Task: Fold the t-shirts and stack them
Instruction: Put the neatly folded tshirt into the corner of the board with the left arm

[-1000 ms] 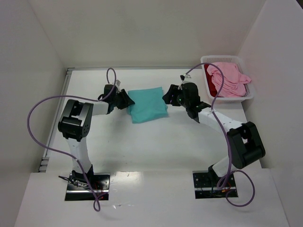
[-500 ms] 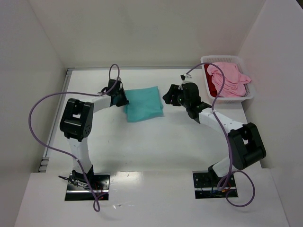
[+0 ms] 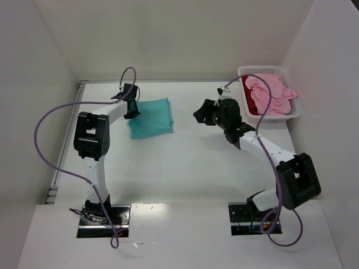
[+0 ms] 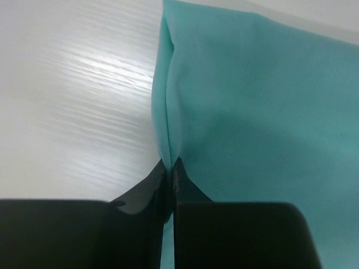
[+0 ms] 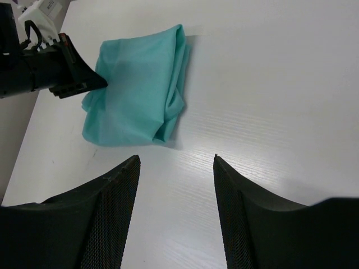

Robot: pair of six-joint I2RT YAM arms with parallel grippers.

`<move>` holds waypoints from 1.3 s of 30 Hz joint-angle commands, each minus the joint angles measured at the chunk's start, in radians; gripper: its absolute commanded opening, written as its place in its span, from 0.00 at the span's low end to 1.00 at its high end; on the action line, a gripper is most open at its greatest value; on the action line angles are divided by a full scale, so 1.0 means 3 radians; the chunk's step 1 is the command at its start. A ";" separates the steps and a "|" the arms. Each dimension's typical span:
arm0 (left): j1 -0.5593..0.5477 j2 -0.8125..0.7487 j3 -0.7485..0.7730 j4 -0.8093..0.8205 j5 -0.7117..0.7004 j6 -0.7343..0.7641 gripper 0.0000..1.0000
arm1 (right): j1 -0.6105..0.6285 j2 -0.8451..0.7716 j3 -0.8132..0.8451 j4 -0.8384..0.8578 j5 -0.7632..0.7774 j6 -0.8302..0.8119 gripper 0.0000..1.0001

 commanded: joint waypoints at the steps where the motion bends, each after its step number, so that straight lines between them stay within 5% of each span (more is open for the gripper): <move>1: 0.0137 0.0122 0.0209 -0.0197 -0.0404 0.0234 0.00 | 0.0021 -0.0191 -0.0031 0.0122 0.0025 0.0019 0.61; 9: 0.0423 0.0372 0.0603 -0.0111 -0.1125 0.0337 0.00 | 0.0021 -0.0407 -0.0164 0.0050 0.0336 0.0050 0.61; 15: 0.0648 0.0551 0.0791 0.0186 -0.1125 0.0485 0.00 | 0.0021 -0.0407 -0.0133 -0.0017 0.0408 0.0086 0.61; 21: 0.0720 0.0960 0.1625 -0.0274 -0.1090 0.0593 0.05 | 0.0021 -0.0407 -0.0139 0.0014 0.0245 0.0163 0.61; 34: 0.1011 0.1436 0.2474 -0.0514 -0.1223 0.0721 0.10 | 0.0021 -0.0407 -0.0108 0.0045 0.0423 0.0163 0.61; 38: 0.1073 0.1600 0.2796 -0.0616 -0.1223 0.0853 0.17 | 0.0021 -0.0407 -0.0169 0.0075 0.0423 0.0163 0.61; 39: 0.1073 0.1696 0.2898 -0.0616 -0.1223 0.0899 0.30 | 0.0021 -0.0407 -0.0169 0.0075 0.0423 0.0193 0.61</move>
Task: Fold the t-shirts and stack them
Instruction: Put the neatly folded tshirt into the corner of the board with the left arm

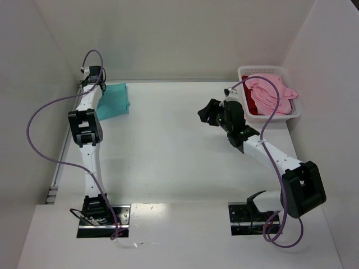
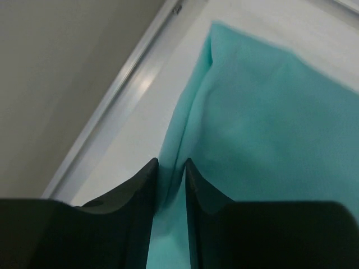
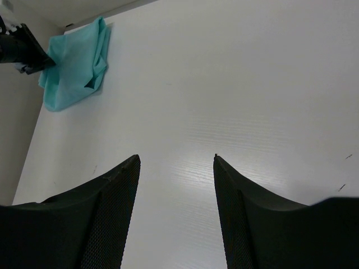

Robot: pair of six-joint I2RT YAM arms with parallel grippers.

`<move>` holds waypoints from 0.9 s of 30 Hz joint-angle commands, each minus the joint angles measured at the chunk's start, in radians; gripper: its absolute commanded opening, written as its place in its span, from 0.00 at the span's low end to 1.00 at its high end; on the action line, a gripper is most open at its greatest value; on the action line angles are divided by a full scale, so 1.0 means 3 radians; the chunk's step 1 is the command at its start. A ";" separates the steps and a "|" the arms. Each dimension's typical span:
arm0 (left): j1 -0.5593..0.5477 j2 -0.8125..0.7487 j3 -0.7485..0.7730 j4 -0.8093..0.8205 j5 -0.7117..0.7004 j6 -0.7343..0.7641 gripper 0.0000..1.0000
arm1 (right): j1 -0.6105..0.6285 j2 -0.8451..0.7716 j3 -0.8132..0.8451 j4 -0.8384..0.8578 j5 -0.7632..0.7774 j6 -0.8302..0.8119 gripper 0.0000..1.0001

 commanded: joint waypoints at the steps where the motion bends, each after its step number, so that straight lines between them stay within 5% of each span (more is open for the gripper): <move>1: 0.0030 0.0241 0.0560 -0.0129 -0.0107 0.0220 0.36 | 0.0021 -0.0118 -0.0030 0.0112 0.0088 0.0029 0.61; 9: 0.0030 0.1131 0.2591 -0.1254 -0.0087 0.0308 0.71 | 0.0021 -0.0118 -0.0030 0.0143 0.0017 0.0060 0.61; 16: -0.0077 0.0881 0.2726 -0.1898 -0.0031 0.0093 0.82 | 0.0021 -0.0480 -0.0179 0.0112 0.0016 0.0060 0.61; 27: -0.0215 0.0064 0.2522 -0.2324 0.0398 0.0041 0.83 | 0.0021 -0.0987 -0.0291 0.0076 0.0088 -0.0007 0.61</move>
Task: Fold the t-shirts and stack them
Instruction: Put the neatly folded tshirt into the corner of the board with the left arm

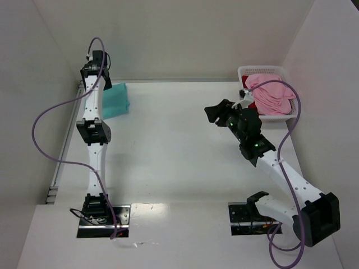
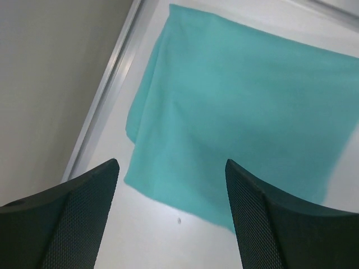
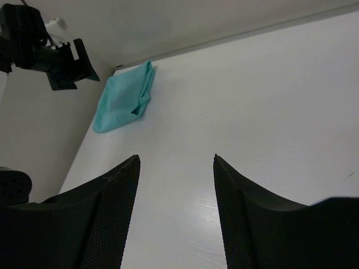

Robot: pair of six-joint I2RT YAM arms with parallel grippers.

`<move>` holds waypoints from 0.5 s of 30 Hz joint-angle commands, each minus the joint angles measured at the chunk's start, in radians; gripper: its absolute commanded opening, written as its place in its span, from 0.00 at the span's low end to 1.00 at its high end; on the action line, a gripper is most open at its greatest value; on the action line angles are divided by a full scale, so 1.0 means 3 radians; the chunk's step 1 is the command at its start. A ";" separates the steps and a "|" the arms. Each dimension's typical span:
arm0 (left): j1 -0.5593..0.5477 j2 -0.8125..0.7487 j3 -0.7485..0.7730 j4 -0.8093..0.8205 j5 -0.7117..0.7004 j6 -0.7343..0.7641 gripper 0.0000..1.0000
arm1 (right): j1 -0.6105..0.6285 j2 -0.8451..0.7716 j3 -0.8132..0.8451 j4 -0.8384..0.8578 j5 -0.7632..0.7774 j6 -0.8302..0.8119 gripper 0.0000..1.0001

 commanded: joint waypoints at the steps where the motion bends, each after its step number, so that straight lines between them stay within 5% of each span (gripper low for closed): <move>1: -0.0004 -0.0661 -0.0129 -0.0036 0.0209 0.0037 0.85 | 0.0021 -0.0106 -0.0050 0.0067 0.0031 -0.0064 0.61; 9: -0.0004 -0.0998 -0.0769 0.0067 0.0183 -0.0081 0.86 | 0.0021 -0.0137 -0.0080 0.0027 -0.0036 -0.0064 0.62; 15: -0.0004 -0.0994 -0.0540 0.0067 0.0541 -0.0122 0.87 | 0.0021 -0.0137 -0.0080 0.0057 -0.0067 -0.0033 0.62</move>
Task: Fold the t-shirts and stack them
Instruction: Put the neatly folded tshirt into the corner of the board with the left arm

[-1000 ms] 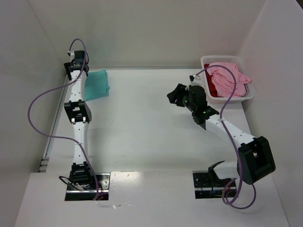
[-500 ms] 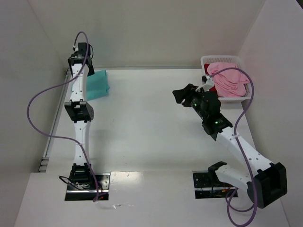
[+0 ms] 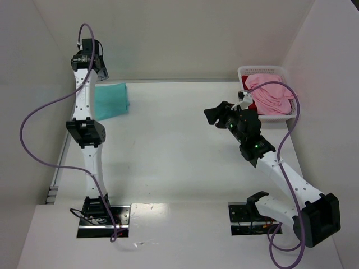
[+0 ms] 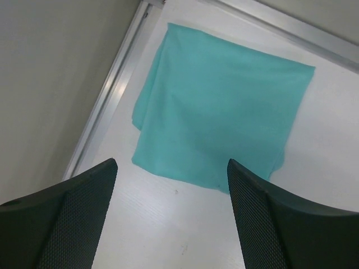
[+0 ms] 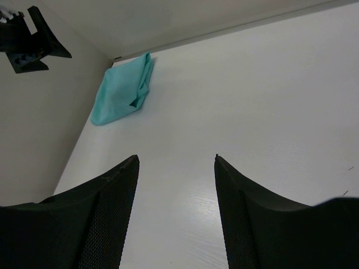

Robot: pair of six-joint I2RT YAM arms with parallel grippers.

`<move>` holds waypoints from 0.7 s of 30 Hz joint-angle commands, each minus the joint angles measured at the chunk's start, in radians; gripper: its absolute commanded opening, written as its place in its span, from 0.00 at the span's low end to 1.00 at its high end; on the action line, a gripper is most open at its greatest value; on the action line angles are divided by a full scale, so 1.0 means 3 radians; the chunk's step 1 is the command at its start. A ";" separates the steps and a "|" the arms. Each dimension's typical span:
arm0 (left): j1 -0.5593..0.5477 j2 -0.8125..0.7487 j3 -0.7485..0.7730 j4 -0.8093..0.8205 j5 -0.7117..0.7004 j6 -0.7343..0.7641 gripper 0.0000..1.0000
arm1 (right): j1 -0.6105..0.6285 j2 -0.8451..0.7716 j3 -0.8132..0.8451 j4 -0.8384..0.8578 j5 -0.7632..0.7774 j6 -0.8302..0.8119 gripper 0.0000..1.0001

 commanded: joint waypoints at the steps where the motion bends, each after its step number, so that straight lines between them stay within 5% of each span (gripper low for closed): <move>1: 0.0016 0.0031 0.0297 0.0017 0.0301 -0.0049 0.87 | 0.0021 -0.0087 -0.0023 0.0086 -0.0007 -0.0012 0.62; 4: -0.0024 0.0399 0.0843 -0.0130 0.0430 -0.0095 0.88 | 0.0021 -0.0087 -0.0054 0.0086 0.0024 -0.0012 0.65; 12: -0.0112 0.0284 0.0744 -0.0244 0.0322 0.0038 0.88 | 0.0021 -0.0118 -0.0023 0.0025 0.0126 -0.0042 0.67; 16: -0.0142 -0.0381 -0.0308 -0.0010 0.0517 0.0247 0.88 | 0.0021 -0.0153 -0.0023 -0.0006 0.0157 -0.0042 0.68; 21: -0.0076 -0.2029 -0.2806 0.1221 0.0384 0.0100 1.00 | 0.0051 -0.0184 -0.0023 0.0025 0.0126 -0.0042 0.70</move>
